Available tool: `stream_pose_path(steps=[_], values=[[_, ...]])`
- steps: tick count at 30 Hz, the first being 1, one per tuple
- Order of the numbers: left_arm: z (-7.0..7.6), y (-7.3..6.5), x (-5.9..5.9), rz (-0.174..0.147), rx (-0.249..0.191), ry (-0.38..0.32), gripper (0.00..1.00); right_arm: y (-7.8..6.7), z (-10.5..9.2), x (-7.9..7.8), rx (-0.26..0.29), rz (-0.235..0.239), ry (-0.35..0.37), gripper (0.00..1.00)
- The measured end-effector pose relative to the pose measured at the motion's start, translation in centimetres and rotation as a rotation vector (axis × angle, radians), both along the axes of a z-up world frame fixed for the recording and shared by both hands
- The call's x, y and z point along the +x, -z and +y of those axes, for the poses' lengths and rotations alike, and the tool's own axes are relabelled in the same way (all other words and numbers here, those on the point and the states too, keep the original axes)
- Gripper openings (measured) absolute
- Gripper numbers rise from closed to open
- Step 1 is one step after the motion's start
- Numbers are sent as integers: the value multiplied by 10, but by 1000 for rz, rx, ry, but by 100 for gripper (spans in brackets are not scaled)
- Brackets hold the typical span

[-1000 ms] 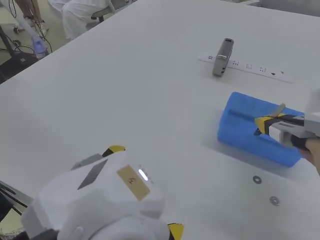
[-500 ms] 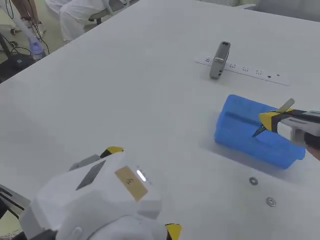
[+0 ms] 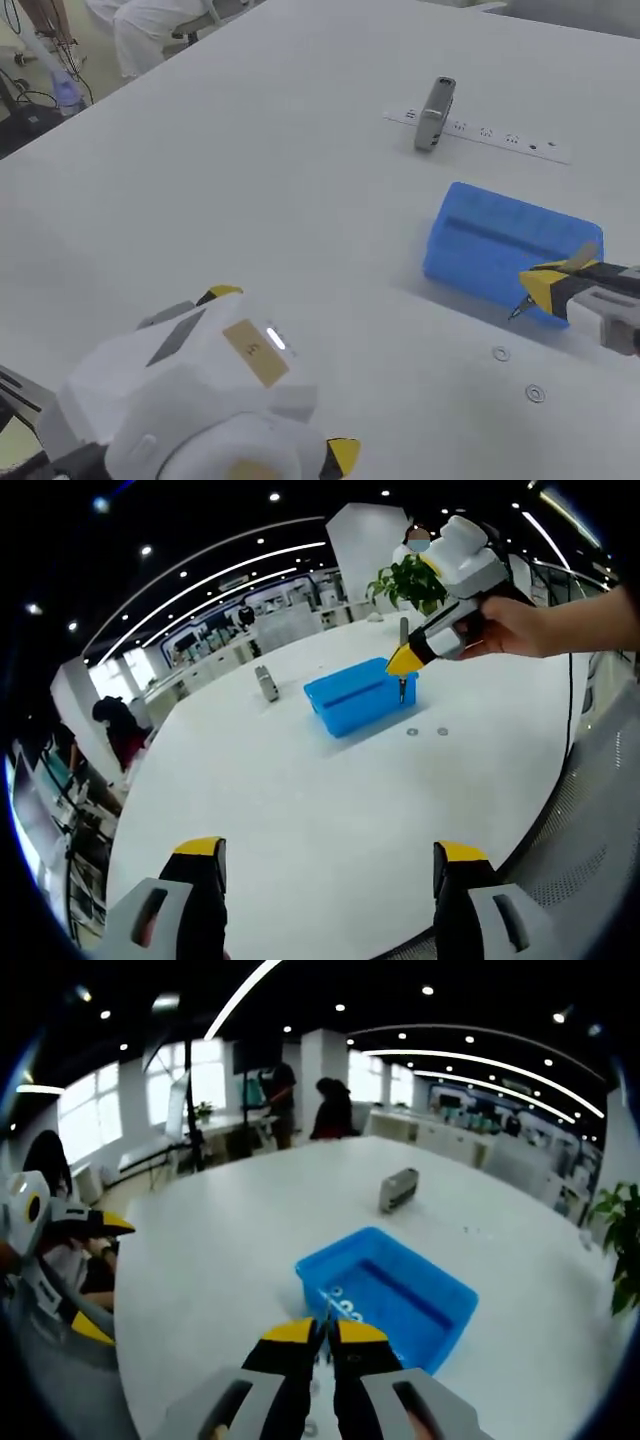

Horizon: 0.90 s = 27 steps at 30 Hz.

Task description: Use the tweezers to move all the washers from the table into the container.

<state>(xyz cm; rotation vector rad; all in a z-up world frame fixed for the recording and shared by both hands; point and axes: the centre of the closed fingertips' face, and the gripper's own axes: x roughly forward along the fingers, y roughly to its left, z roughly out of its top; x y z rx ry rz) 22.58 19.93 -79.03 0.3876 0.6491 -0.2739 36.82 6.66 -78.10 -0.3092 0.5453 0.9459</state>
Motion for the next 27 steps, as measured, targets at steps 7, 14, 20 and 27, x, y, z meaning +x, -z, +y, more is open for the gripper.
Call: stream_pose_path(steps=[7,14,20,27], values=[[1,1,0,1,9,1,87,20,-5,-5,-20,50,5,3],[1,1,0,4,10,0,86,27,-7,-6,-26,65,10,3],[1,2,0,7,13,0,86,26,-5,-6,-19,54,10,3],[2,2,0,7,16,-3,86,25,-4,-8,-3,30,22,2]])
